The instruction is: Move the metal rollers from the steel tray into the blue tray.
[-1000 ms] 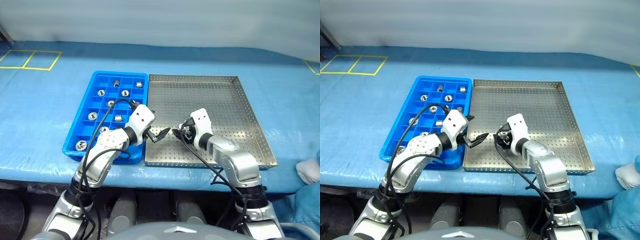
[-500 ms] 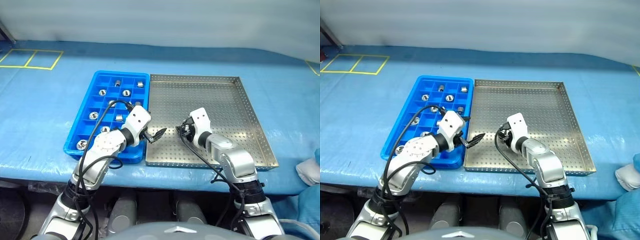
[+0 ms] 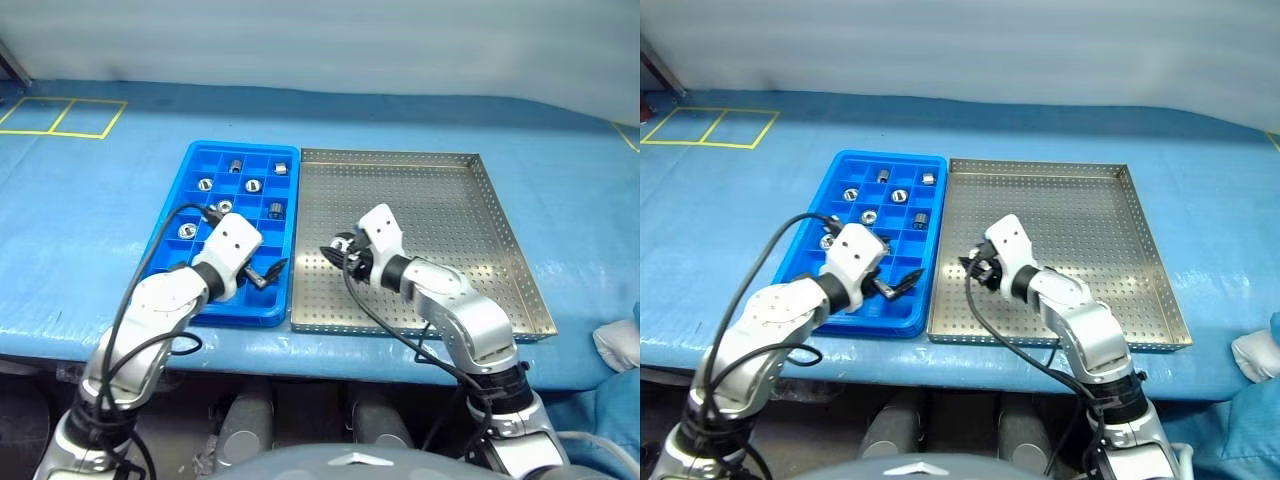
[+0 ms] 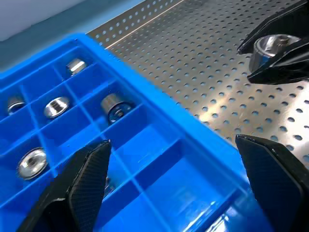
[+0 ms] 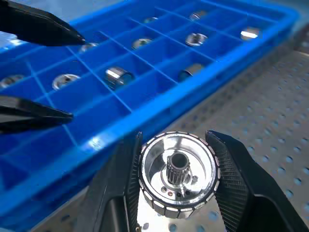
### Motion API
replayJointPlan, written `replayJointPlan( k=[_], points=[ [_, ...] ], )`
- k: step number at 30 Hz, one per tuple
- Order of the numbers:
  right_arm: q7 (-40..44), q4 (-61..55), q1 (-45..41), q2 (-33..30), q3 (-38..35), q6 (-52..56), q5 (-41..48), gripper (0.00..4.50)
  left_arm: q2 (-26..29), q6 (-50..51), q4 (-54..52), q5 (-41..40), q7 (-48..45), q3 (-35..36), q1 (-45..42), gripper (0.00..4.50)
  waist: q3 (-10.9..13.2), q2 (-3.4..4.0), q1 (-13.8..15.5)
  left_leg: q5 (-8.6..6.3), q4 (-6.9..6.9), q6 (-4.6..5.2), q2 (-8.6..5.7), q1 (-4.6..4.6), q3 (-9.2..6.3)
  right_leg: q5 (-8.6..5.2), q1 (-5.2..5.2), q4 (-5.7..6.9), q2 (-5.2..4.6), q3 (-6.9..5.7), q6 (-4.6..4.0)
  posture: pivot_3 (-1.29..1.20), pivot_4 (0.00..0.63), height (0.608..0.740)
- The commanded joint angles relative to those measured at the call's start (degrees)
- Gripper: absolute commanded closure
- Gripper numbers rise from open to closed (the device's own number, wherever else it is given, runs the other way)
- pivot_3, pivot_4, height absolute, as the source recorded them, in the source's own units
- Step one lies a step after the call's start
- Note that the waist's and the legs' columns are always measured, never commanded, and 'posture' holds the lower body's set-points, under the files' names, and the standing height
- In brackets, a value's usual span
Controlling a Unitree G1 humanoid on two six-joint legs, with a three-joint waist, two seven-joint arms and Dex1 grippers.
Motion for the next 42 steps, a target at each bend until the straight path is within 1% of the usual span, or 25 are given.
replayJointPlan(
  k=[1, 4, 6, 9, 12, 17, 22, 24, 27, 28, 31, 33, 35, 38, 42],
  points=[
    [2.0, 0.2, -3.7, 2.5, 3.4, -2.2, 1.0, 2.79, 1.2, 4.7, -7.2, 0.4, 2.0, 4.2, 1.6, 0.00, 0.0, 0.00, 0.6, 0.00, 0.00, 0.00, 0.00, 0.01, -0.03, -0.01, 0.00, 0.01, 0.00, -0.04, -0.01, 0.33, 0.150, 0.740],
    [3.4, 4.7, -7.2, 5.4, 7.1, -4.1, 0.3, 2.79, 0.0, 8.4, -11.8, 0.2, 4.3, 4.2, 3.9, 0.00, 0.0, 0.00, 1.7, 0.00, 0.00, 0.00, 0.00, 0.00, -0.05, -0.02, 0.00, 0.00, 0.00, -0.08, -0.03, 0.37, 0.150, 0.740],
    [3.9, 6.5, -8.4, 6.4, 8.3, -4.8, 0.1, 2.79, -0.7, 10.1, -13.7, 0.1, 5.5, 3.8, 4.8, 0.00, 0.0, 0.00, 2.4, 0.00, -0.01, -0.01, 0.00, 0.00, -0.04, -0.02, 0.00, -0.01, -0.01, -0.08, -0.04, 0.38, 0.150, 0.740],
    [5.8, 9.2, -9.5, 8.0, 10.8, -6.2, 0.0, 2.79, -1.4, 13.3, -15.3, 1.6, 8.4, 5.0, 7.2, 0.00, 0.0, -0.01, 3.9, 0.00, -0.06, -0.02, 0.00, -0.02, -0.08, -0.05, -0.01, -0.01, 0.00, -0.12, -0.08, 0.43, 0.150, 0.740],
    [6.4, 12.6, -10.1, 9.4, 12.6, -7.6, -0.9, 2.79, -0.8, 15.6, -15.1, 2.9, 10.5, 5.9, 9.0, 0.00, 0.0, -0.01, 4.8, 0.00, -0.15, -0.02, 0.01, 0.05, -0.08, -0.07, -0.03, 0.01, 0.01, -0.13, -0.13, 0.45, 0.150, 0.740],
    [6.7, 15.5, -10.3, 10.7, 13.5, -8.4, -1.7, 2.79, -0.6, 16.1, -15.3, 2.9, 11.0, 6.2, 9.4, 0.00, 0.0, -0.01, 6.7, 0.01, -0.21, -0.06, 0.02, 0.06, -0.10, -0.12, -0.09, 0.07, 0.03, -0.17, -0.21, 0.46, 0.150, 0.740],
    [7.0, 17.8, -10.2, 10.6, 13.4, -9.0, -2.4, 2.79, -0.7, 15.6, -14.6, 2.6, 11.1, 5.5, 9.2, 0.00, 0.0, -0.01, 7.9, 0.01, -0.25, -0.09, 0.02, 0.03, -0.09, -0.13, -0.12, 0.04, 0.02, -0.18, -0.21, 0.46, 0.150, 0.740],
    [7.2, 18.1, -10.1, 10.3, 13.5, -9.2, -2.7, 2.06, -0.6, 15.3, -14.3, 2.4, 10.9, 5.3, 8.9, 0.00, 0.0, 0.00, 8.1, 0.01, -0.27, -0.10, 0.02, 0.03, -0.08, -0.13, -0.14, 0.04, 0.02, -0.18, -0.22, 0.46, 0.150, 0.740],
    [6.5, 17.1, -9.5, 10.8, 12.1, -8.5, -2.1, 1.17, -0.8, 14.6, -13.3, 2.1, 10.5, 5.3, 8.0, 0.00, 0.0, 0.00, 8.2, 0.01, -0.30, -0.11, 0.03, 0.03, -0.09, -0.15, -0.15, 0.04, 0.02, -0.19, -0.24, 0.46, 0.150, 0.740],
    [6.3, 16.6, -9.3, 10.7, 11.8, -8.7, -2.3, 0.87, -0.9, 14.4, -12.9, 2.0, 10.4, 5.1, 7.5, 0.00, 0.0, 0.00, 8.1, 0.01, -0.31, -0.11, 0.03, 0.03, -0.09, -0.15, -0.16, 0.04, 0.03, -0.19, -0.24, 0.42, 0.150, 0.740],
    [4.4, 14.1, -8.7, 10.3, 9.5, -9.1, -2.4, 0.87, -1.4, 13.4, -11.3, 1.6, 10.0, 3.9, 5.7, 0.00, 0.0, 0.00, 8.0, 0.01, -0.31, -0.12, 0.03, 0.03, -0.08, -0.15, -0.16, 0.04, 0.03, -0.19, -0.25, 0.40, 0.150, 0.740],
    [2.8, 11.2, -8.0, 9.4, 6.9, -9.0, -2.3, 0.87, -2.9, 12.0, -9.7, 0.8, 9.8, 2.2, 3.5, 0.00, 0.0, -0.01, 8.1, 0.02, -0.31, -0.14, 0.03, 0.01, -0.08, -0.15, -0.16, 0.02, 0.02, -0.20, -0.24, 0.40, 0.150, 0.740],
    [1.2, 7.8, -6.9, 6.6, 4.9, -8.6, -3.8, 0.87, -5.6, 9.4, -7.6, -0.5, 8.9, -0.2, 0.9, 0.00, 0.0, -0.01, 8.4, 0.04, -0.29, -0.18, 0.02, -0.01, -0.08, -0.15, -0.14, -0.02, 0.00, -0.21, -0.24, 0.36, 0.150, 0.740],
    [-0.6, 2.6, -4.3, 1.3, 1.3, -5.9, -4.9, 0.87, -9.0, 5.1, -3.6, -2.2, 6.5, -3.8, -2.3, 0.00, 0.0, -0.02, 8.4, 0.05, -0.26, -0.23, -0.01, -0.08, -0.06, -0.13, -0.12, -0.15, -0.04, -0.21, -0.20, 0.33, 0.150, 0.740],
    [-1.3, -5.9, 1.1, -7.3, -3.8, -0.8, -5.5, 0.87, -13.0, -0.7, 4.1, -4.1, 3.1, -8.2, -6.6, 0.00, 0.0, -0.02, 7.5, 0.03, -0.28, -0.24, -0.04, -0.16, -0.05, -0.11, -0.15, -0.23, -0.08, -0.21, -0.18, 0.24, 0.150, 0.740]
  ],
)
